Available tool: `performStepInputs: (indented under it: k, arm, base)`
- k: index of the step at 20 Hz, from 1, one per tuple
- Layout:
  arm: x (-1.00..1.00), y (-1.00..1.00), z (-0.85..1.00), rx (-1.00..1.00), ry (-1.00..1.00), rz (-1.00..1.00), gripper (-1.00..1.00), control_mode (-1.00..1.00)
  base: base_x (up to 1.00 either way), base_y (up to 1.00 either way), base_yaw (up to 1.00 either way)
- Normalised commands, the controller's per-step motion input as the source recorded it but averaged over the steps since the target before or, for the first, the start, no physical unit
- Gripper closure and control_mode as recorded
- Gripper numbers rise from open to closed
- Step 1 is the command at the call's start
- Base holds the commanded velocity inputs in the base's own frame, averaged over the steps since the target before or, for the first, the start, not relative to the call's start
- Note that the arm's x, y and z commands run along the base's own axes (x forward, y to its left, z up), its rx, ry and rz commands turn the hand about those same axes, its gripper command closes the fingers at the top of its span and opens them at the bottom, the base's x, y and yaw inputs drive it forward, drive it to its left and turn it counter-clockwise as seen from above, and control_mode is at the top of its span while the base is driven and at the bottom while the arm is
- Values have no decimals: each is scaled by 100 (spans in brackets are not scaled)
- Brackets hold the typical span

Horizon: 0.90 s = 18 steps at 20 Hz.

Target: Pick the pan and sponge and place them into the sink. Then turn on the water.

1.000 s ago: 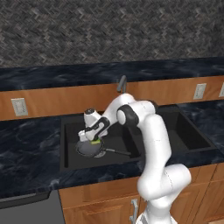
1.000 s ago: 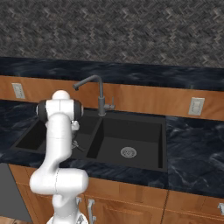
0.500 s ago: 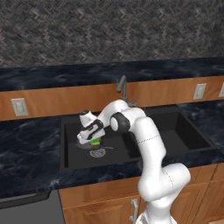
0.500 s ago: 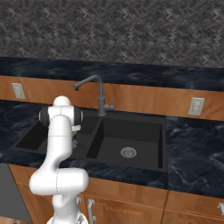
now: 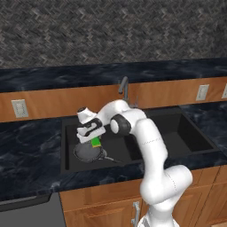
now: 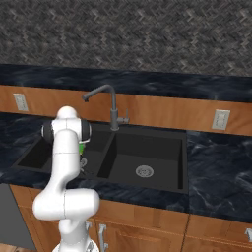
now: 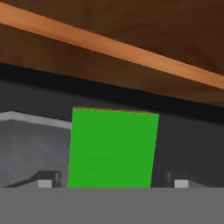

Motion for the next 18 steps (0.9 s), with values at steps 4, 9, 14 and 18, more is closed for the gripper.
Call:
performStepInputs:
  k: [4, 9, 14, 18]
  arm:
    - [-27, -5, 59, 4, -8, 5, -100, -100]
    - [-40, -10, 50, 9, -8, 7, -100, -100]
    - [-67, -10, 38, 9, -11, 8, -100, -100]
    - [-72, -14, 33, 6, -12, 9, -100, -100]
  base:
    - [0, 0, 0]
    - [0, 0, 0]
    - [0, 0, 0]
    - [0, 0, 0]
